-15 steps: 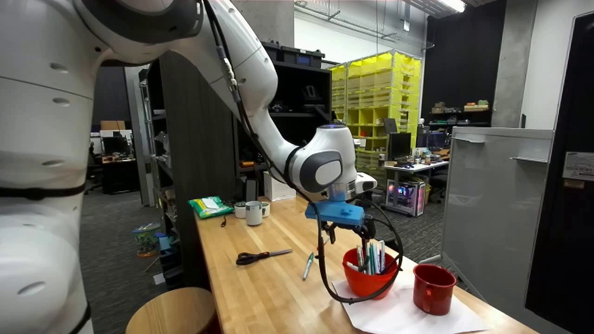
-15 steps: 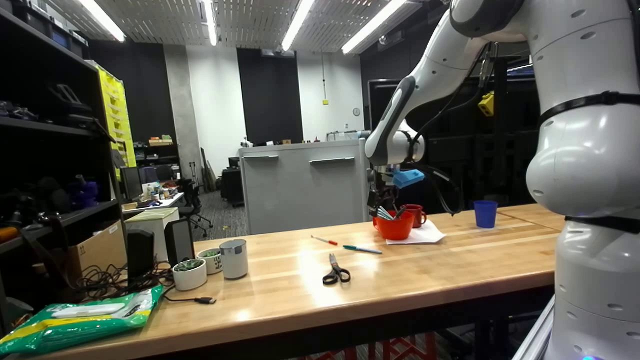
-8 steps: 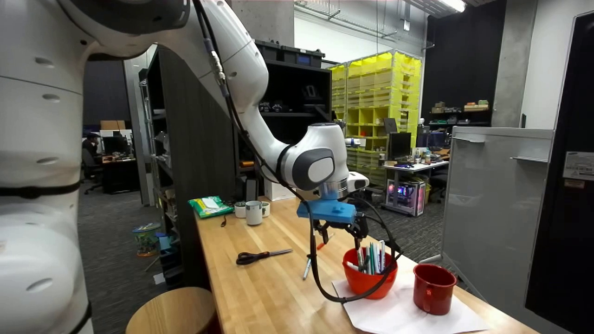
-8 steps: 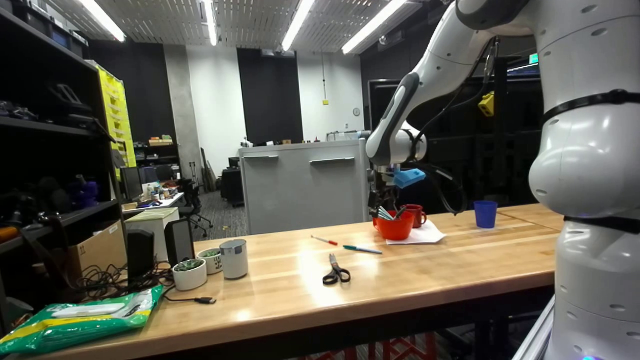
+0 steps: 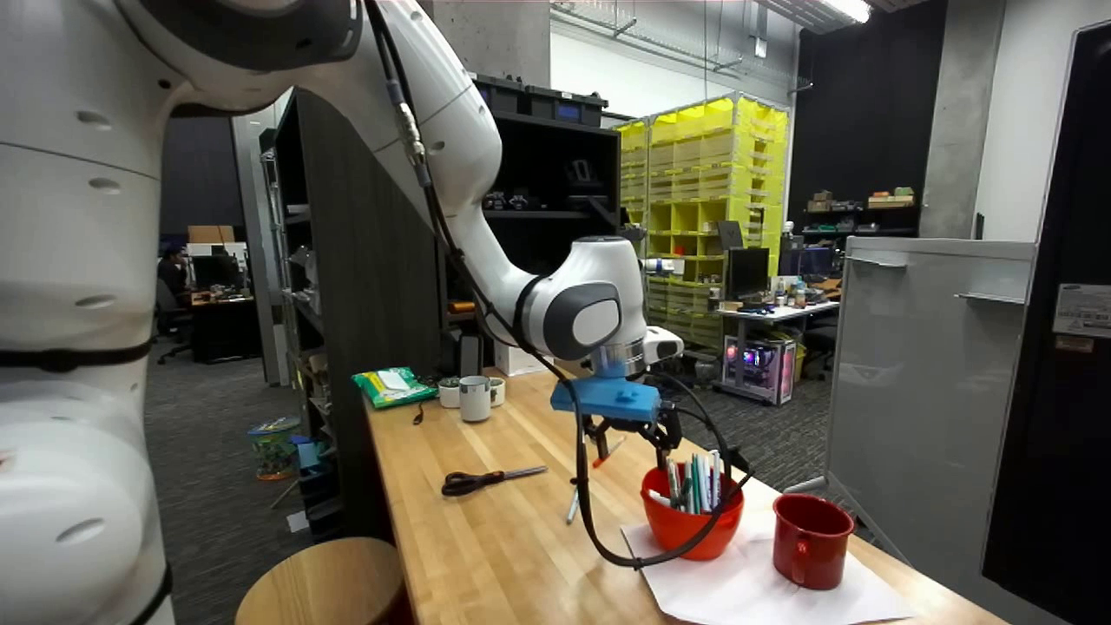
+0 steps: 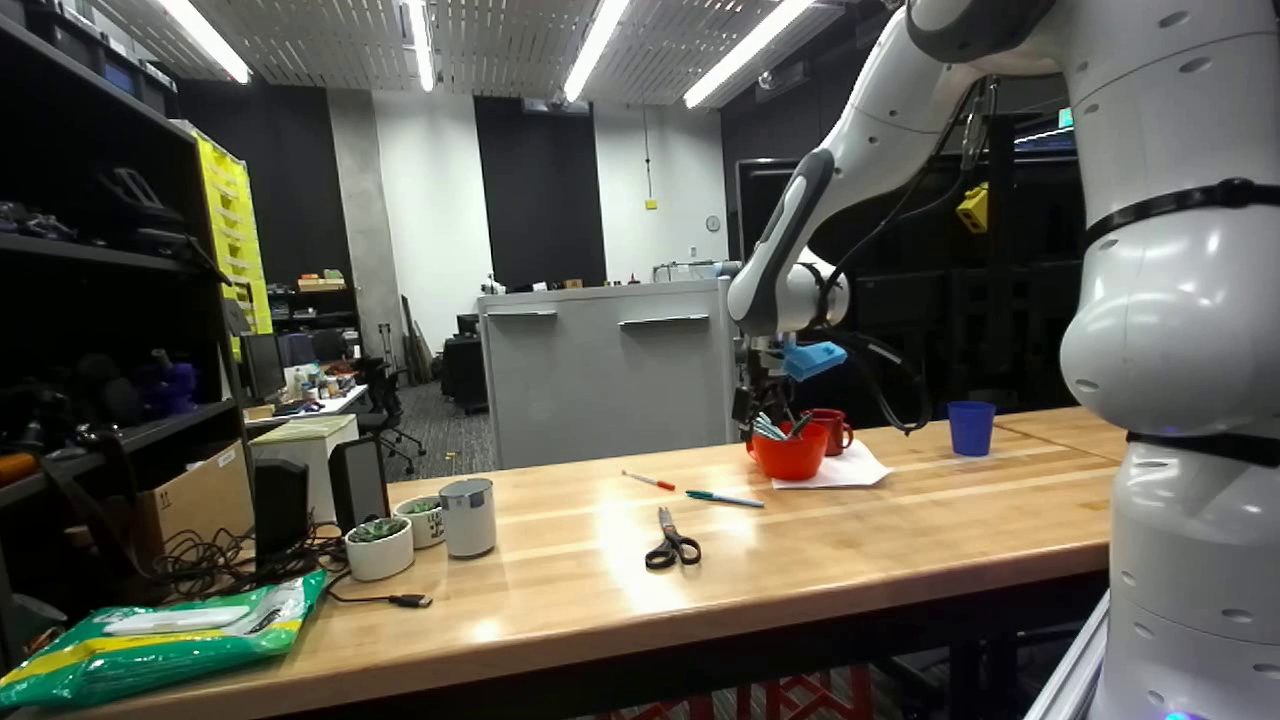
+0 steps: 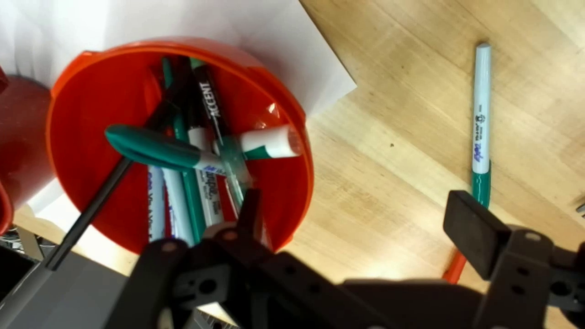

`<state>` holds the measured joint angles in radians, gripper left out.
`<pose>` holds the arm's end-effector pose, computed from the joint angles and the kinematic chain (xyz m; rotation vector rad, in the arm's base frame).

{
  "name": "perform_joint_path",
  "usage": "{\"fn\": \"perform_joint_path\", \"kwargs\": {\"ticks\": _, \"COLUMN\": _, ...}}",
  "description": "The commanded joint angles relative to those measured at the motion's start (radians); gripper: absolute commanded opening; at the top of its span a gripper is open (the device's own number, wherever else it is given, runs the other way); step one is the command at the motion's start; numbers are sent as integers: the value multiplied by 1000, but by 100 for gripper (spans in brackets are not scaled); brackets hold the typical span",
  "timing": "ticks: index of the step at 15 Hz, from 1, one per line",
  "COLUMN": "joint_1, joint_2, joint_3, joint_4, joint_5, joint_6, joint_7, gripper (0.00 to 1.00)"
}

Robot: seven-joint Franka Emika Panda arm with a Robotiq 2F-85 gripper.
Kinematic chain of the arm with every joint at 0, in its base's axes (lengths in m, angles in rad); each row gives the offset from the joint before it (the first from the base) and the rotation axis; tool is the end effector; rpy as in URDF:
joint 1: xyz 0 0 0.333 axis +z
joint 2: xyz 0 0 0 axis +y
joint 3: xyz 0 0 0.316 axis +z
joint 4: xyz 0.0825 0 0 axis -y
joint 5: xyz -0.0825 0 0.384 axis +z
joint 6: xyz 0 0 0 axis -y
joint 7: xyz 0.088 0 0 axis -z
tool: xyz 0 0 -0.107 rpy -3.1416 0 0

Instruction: Pick up the big red mug with pens and move it to the left

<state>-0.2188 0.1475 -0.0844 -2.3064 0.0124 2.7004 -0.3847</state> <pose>0.5220 -0.1636 0.3071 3.0309 0.1113 0.3517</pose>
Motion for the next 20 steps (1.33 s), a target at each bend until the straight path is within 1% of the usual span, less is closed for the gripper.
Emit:
{"fn": "perform_joint_path", "kwargs": {"ticks": 1, "joint_1": 11, "joint_2": 22, "joint_3": -7, "joint_4": 12, "joint_5": -7, "joint_6": -6, "joint_7": -2, "gripper": 100}}
{"fn": "perform_joint_path", "kwargs": {"ticks": 12, "joint_1": -7, "joint_2": 99, "joint_3": 10, "joint_4": 63, "joint_5": 12, "joint_6": 2, "joint_7": -40, "gripper": 100}}
{"fn": "perform_joint_path", "kwargs": {"ticks": 20, "joint_1": -39, "joint_2": 176, "joint_3": 33, "joint_4": 127, "joint_5": 25, "joint_6": -1, "joint_7": -90, "gripper": 100}}
